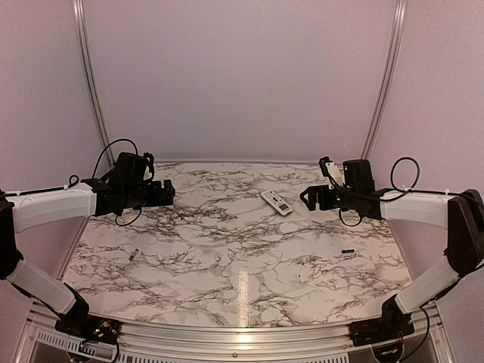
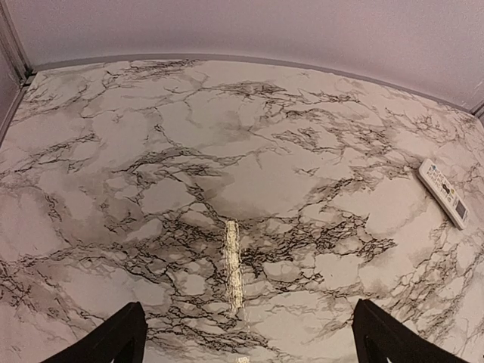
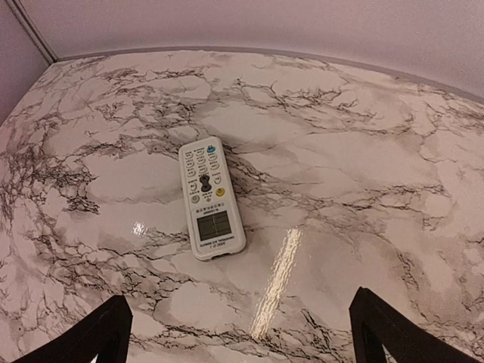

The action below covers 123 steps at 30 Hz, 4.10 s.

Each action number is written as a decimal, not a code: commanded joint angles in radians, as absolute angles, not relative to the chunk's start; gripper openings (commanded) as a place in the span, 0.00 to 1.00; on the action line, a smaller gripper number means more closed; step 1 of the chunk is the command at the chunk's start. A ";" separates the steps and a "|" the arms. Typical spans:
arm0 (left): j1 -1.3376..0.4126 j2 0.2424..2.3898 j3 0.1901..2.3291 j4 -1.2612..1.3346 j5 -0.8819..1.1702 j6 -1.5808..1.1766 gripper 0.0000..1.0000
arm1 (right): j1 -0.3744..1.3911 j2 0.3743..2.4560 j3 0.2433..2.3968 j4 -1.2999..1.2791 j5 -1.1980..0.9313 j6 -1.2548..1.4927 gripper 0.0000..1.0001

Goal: Load the batteries into the remote control
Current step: Pick up the remote control without batteries from the center of the board, then place the remote control without batteries at the center of the board, then adjust the battery at the center of the board.

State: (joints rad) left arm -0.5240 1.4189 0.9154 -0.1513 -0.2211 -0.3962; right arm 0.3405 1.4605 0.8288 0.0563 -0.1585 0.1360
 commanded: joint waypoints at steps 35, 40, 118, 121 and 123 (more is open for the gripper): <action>-0.534 1.457 0.991 -0.200 -0.161 -0.339 0.99 | 0.428 2.057 1.349 -0.205 -0.149 -0.027 0.94; -0.534 1.460 0.992 -0.200 -0.164 -0.335 0.99 | 0.445 2.116 1.416 -0.238 -0.120 -0.062 0.87; -0.701 1.638 1.059 -0.094 0.251 -0.128 0.99 | 0.321 1.136 0.672 -0.702 0.213 0.677 0.86; -0.701 1.638 1.062 -0.087 0.257 -0.127 0.99 | 0.252 1.171 0.658 -0.661 0.170 0.632 0.85; -0.701 1.640 1.062 -0.081 0.259 -0.126 0.99 | 0.240 1.198 0.652 -0.647 0.164 0.630 0.85</action>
State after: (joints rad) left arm -0.6994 1.6337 1.0317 -0.1177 0.2394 -0.1268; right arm 0.2783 1.1545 0.6701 -0.6552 0.1566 0.6281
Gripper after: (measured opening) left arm 0.989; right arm 0.854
